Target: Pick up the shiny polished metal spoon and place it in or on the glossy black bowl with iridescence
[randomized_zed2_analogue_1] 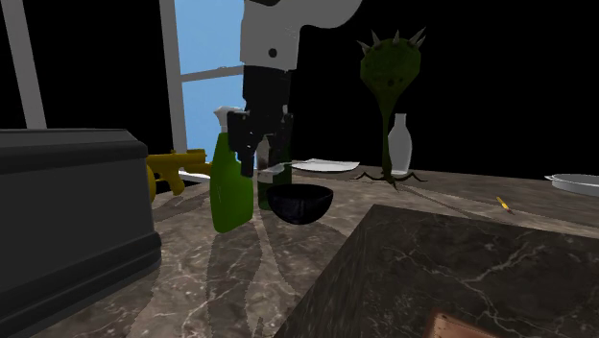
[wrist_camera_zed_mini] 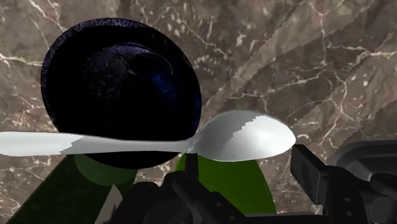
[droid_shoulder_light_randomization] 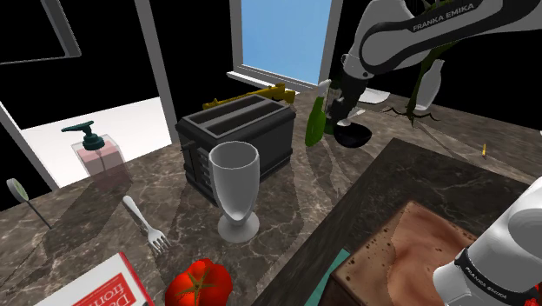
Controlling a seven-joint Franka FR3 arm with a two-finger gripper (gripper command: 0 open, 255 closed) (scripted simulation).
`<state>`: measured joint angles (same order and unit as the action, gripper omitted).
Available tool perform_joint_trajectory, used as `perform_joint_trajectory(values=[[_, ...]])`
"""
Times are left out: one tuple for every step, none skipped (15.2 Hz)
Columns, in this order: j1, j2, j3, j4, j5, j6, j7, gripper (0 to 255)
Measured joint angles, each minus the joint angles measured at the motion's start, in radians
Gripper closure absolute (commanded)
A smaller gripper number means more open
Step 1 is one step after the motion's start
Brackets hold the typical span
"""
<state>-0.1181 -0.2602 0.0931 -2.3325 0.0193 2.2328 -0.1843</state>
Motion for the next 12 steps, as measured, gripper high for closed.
perform_joint_trajectory(values=[[0.0, 0.004, 0.001, -0.009, 0.0, 0.014, 0.001, 255], [0.0, 0.007, 0.0, -0.02, 0.0, 0.027, 0.0, 255], [0.0, 0.011, 0.001, -0.028, -0.001, 0.039, 0.001, 255], [0.0, 0.016, 0.001, -0.033, -0.001, 0.049, 0.002, 255], [0.0, 0.017, 0.001, -0.035, -0.001, 0.052, 0.001, 255], [0.0, 0.019, 0.001, -0.036, -0.001, 0.055, 0.001, 255], [0.0, 0.02, 0.001, -0.036, -0.001, 0.056, 0.001, 255], [0.0, 0.02, 0.001, -0.036, -0.001, 0.056, 0.001, 255], [0.0, 0.02, 0.001, -0.036, -0.001, 0.056, 0.001, 255], [0.0, 0.02, 0.001, -0.036, -0.001, 0.057, 0.001, 255], [0.0, 0.02, 0.001, -0.036, -0.001, 0.057, 0.001, 0], [0.0, 0.02, 0.001, -0.036, -0.001, 0.057, 0.001, 0]])
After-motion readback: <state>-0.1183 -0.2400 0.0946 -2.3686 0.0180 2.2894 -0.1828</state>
